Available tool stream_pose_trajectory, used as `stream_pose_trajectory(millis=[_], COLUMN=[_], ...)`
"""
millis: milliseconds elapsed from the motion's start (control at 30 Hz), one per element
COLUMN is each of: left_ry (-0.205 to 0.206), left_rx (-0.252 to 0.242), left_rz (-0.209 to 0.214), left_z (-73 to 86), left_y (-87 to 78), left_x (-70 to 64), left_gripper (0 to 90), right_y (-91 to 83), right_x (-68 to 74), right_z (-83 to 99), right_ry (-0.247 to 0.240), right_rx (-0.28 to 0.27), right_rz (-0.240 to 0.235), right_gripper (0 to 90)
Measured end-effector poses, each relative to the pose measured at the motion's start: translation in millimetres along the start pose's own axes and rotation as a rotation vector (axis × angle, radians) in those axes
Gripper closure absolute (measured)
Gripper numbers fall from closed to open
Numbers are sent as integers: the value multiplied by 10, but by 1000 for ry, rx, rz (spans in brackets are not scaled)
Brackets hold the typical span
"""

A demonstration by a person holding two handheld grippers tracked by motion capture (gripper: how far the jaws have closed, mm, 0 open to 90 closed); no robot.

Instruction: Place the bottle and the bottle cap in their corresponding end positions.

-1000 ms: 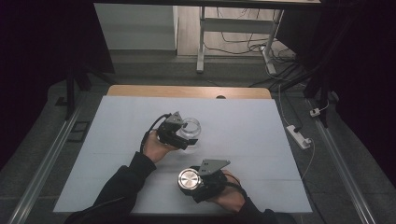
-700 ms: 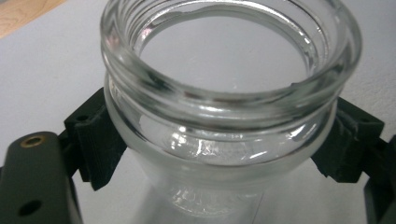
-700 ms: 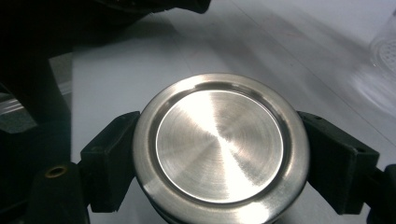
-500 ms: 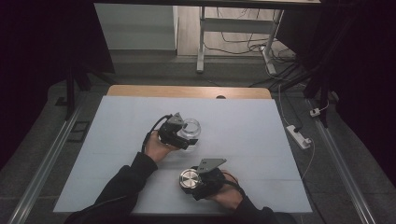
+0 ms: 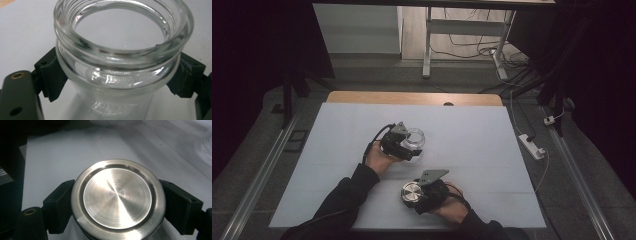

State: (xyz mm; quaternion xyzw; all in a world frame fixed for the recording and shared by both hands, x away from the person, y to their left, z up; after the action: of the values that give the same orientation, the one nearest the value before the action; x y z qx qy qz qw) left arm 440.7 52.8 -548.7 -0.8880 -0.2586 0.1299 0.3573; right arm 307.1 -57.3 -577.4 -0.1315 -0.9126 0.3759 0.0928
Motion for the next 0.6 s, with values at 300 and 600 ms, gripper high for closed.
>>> stream_pose_trajectory(millis=[300, 600], left_ry=[8, 20], left_rx=[-8, -31], left_rz=[4, 9], left_z=[46, 80], left_y=[1, 3], left_x=[6, 6], left_gripper=[155, 148], right_y=[38, 57], right_x=[-25, 4], right_z=[7, 6], right_ry=[19, -12], right_rx=[36, 52], right_rz=[-2, 17], right_gripper=[180, 130])
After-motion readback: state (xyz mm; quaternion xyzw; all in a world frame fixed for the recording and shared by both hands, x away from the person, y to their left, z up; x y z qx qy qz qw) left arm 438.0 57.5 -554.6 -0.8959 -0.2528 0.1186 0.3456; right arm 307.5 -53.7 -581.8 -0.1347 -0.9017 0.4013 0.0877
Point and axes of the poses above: each handheld gripper's, and its own axes: y roughly forward along the jaws, z roughly out of its underside, x roughly to its left, the point moved 6 cm from there along y, roughly forward along the jaws, and after that the axes turned 5 degrees about x, right-handed, at the moved point
